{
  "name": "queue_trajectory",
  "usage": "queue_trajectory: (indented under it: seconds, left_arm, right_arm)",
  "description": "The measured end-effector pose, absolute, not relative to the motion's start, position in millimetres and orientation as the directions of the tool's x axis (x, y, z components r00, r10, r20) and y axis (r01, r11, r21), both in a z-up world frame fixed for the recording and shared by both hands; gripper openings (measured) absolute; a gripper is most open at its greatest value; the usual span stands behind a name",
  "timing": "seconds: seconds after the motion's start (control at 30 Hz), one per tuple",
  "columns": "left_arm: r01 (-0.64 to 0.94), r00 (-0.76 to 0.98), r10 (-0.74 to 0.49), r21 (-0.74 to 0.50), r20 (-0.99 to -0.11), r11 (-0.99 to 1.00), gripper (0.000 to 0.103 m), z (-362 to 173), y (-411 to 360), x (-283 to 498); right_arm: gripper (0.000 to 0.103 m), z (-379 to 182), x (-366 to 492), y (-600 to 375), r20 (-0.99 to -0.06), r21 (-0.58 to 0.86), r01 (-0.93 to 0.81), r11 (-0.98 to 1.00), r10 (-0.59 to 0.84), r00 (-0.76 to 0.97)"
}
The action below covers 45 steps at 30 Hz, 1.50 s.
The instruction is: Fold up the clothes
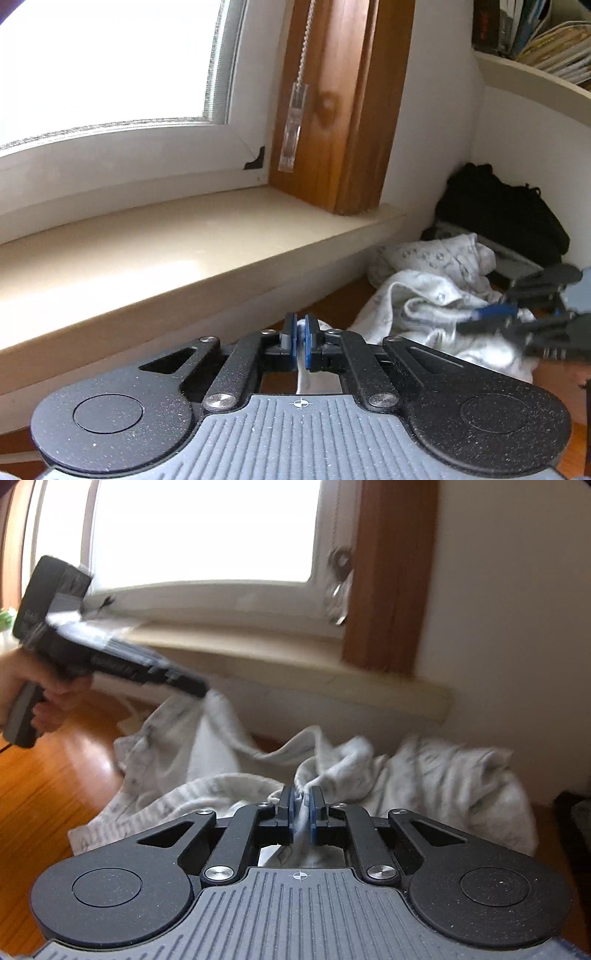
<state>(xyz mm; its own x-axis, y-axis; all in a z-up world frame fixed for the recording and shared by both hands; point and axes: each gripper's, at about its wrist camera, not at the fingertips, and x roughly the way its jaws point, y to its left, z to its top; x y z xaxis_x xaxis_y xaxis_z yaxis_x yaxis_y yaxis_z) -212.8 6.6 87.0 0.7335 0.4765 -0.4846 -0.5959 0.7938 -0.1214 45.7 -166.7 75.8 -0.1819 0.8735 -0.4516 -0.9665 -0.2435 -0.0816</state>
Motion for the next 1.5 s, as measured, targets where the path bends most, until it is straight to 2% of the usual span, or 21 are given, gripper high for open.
queue_trajectory:
  seconds: [0.13,0.23,0.37,0.5,0.57,0.6,0.77,0.87,1.03,1.1,1.13,1.17,1.3,1.5]
  left_arm:
    - [-0.602,0.732,0.487,-0.115,-0.476,0.790,0.004,89.7,-0.8,-218.1]
    - [-0.604,0.738,0.489,-0.133,-0.464,0.786,0.004,93.4,-2.0,-228.3]
    - [-0.574,0.747,0.432,-0.163,-0.505,0.802,0.004,91.3,-2.1,-239.6]
    - [-0.581,0.717,0.445,-0.109,-0.537,0.806,0.008,88.7,-9.9,-234.5]
    - [-0.564,0.725,0.435,-0.098,-0.534,0.820,0.020,90.8,-13.0,-219.3]
    - [-0.554,0.730,0.429,-0.093,-0.532,0.827,0.022,92.0,-14.6,-211.3]
    - [-0.491,0.758,0.385,-0.072,-0.526,0.868,0.047,95.3,-22.6,-164.0]
    - [-0.420,0.782,0.323,-0.068,-0.532,0.905,0.055,91.3,-28.6,-122.9]
    - [-0.327,0.800,0.246,-0.055,-0.547,0.944,0.059,86.6,-37.5,-66.2]
    - [-0.312,0.796,0.244,-0.031,-0.554,0.949,0.053,85.4,-40.7,-51.3]
    - [-0.311,0.792,0.250,-0.015,-0.557,0.950,0.025,85.0,-42.4,-46.3]
    - [-0.322,0.790,0.263,-0.009,-0.554,0.947,0.002,87.9,-41.8,-48.6]
    - [-0.371,0.797,0.319,0.002,-0.512,0.929,0.002,109.5,-39.5,-76.4]
    - [-0.486,0.795,0.454,0.026,-0.402,0.873,0.002,176.7,-43.9,-172.8]
  right_arm:
    - [0.008,93.4,54.9,-181.8,-0.366,-0.087,-0.978,-0.189,0.919,-0.145]
    - [0.008,102.6,58.3,-193.8,-0.341,-0.110,-0.979,-0.174,0.931,-0.127]
    - [0.008,102.5,62.3,-201.4,-0.358,-0.127,-0.978,-0.167,0.927,-0.111]
    - [0.008,92.6,67.4,-209.0,-0.373,-0.127,-0.979,-0.159,0.922,-0.102]
    - [0.008,90.3,71.9,-217.1,-0.361,-0.114,-0.982,-0.148,0.927,-0.098]
    - [0.008,90.6,74.9,-223.2,-0.346,-0.109,-0.985,-0.136,0.934,-0.090]
    - [0.008,94.0,95.5,-247.8,-0.301,-0.063,-0.994,-0.094,0.951,-0.071]
    - [0.008,93.0,107.2,-251.6,-0.315,-0.051,-0.996,-0.074,0.948,-0.054]
    - [0.008,92.7,113.0,-256.1,-0.310,-0.040,-0.996,-0.079,0.949,-0.062]
    - [0.008,94.0,110.3,-256.6,-0.306,-0.049,-0.995,-0.090,0.949,-0.071]
    - [0.008,95.2,108.8,-257.1,-0.303,-0.056,-0.994,-0.097,0.950,-0.076]
    - [0.008,97.5,107.1,-257.9,-0.298,-0.066,-0.993,-0.102,0.951,-0.078]
    - [0.008,115.0,96.0,-256.5,-0.252,-0.107,-0.987,-0.123,0.963,-0.093]
    - [0.007,169.3,47.2,-238.7,-0.144,-0.214,-0.958,-0.189,0.976,-0.160]
